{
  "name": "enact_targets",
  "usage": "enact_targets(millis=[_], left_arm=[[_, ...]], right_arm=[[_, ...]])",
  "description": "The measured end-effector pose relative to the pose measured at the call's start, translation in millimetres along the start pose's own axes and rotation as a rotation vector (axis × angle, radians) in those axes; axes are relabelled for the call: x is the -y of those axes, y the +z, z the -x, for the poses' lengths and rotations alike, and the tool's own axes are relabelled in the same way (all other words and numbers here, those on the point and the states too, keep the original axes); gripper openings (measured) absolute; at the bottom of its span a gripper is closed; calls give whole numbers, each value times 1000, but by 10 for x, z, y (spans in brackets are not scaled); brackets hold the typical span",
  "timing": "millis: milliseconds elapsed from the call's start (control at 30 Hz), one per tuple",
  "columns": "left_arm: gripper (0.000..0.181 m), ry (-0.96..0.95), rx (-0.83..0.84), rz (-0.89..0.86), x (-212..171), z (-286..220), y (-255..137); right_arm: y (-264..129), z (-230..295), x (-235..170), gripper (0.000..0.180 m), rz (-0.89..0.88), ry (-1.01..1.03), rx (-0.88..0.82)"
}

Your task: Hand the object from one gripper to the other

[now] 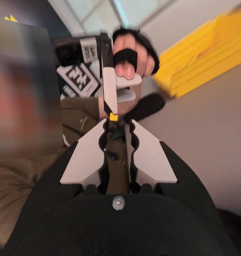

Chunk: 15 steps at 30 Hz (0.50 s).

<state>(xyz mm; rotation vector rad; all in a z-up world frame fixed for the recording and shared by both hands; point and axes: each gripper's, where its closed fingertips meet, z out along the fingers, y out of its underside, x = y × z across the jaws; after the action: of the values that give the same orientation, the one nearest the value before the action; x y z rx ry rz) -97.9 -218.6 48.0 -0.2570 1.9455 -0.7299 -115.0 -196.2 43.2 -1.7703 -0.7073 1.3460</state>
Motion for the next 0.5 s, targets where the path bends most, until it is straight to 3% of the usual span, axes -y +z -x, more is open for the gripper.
enact_targets(millis=[133,200,267,400,500], left_arm=[[8,81,352,27,-29,559,-149],[9,181,580,137,-132,864,-284],[9,310,702,268,-231,988,-341],[9,448,771,420,-331,1010,-248],[9,493,773,448,-339,981,-181]], right_arm=[[-325,-142,471,40,-330,-173,-246],[-593,-182,686,46,-519,-305,-460],[-795,-149,785,42,-633,-391,-640],[-742,-111,824,34,-570,-499,-889],[-558,-137,841,30,-479,-526,-959]])
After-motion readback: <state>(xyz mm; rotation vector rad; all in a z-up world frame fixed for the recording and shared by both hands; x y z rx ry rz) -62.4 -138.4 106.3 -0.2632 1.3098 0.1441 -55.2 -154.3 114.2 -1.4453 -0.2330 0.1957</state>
